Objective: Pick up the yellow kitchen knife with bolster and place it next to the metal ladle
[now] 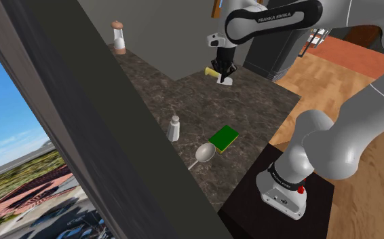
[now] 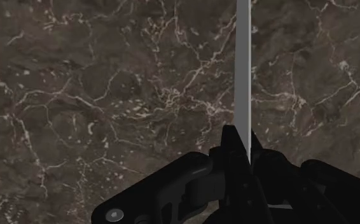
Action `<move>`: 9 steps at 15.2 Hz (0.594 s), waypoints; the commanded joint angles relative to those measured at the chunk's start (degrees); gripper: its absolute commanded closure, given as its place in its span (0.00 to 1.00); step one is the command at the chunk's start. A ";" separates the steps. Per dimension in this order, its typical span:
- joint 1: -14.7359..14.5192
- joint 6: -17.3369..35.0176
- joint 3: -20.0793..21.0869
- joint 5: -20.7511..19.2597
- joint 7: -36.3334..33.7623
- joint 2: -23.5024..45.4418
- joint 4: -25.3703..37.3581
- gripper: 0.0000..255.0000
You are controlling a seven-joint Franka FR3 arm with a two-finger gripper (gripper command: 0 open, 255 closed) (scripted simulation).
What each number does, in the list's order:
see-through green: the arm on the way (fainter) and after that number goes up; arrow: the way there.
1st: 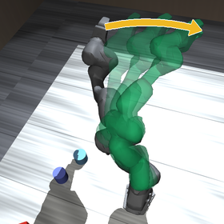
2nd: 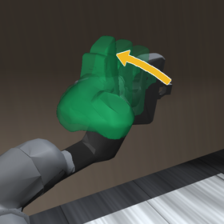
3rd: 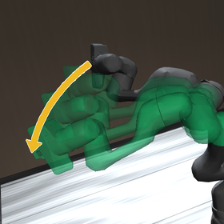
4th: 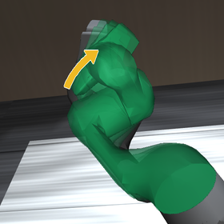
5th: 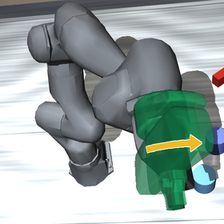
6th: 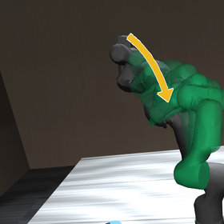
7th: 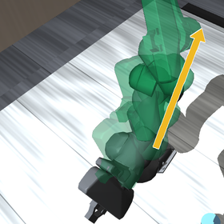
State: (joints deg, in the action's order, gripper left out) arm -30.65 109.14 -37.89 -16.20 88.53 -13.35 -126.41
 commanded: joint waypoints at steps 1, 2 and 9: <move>-1.28 -0.27 1.70 0.93 -2.64 0.41 0.10 1.00; -1.91 -0.41 2.53 1.44 -3.84 0.69 0.25 1.00; -6.54 -1.39 7.71 5.57 -11.49 4.26 3.09 1.00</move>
State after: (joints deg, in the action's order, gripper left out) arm -36.49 108.03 -30.94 -11.27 78.20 -9.67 -123.92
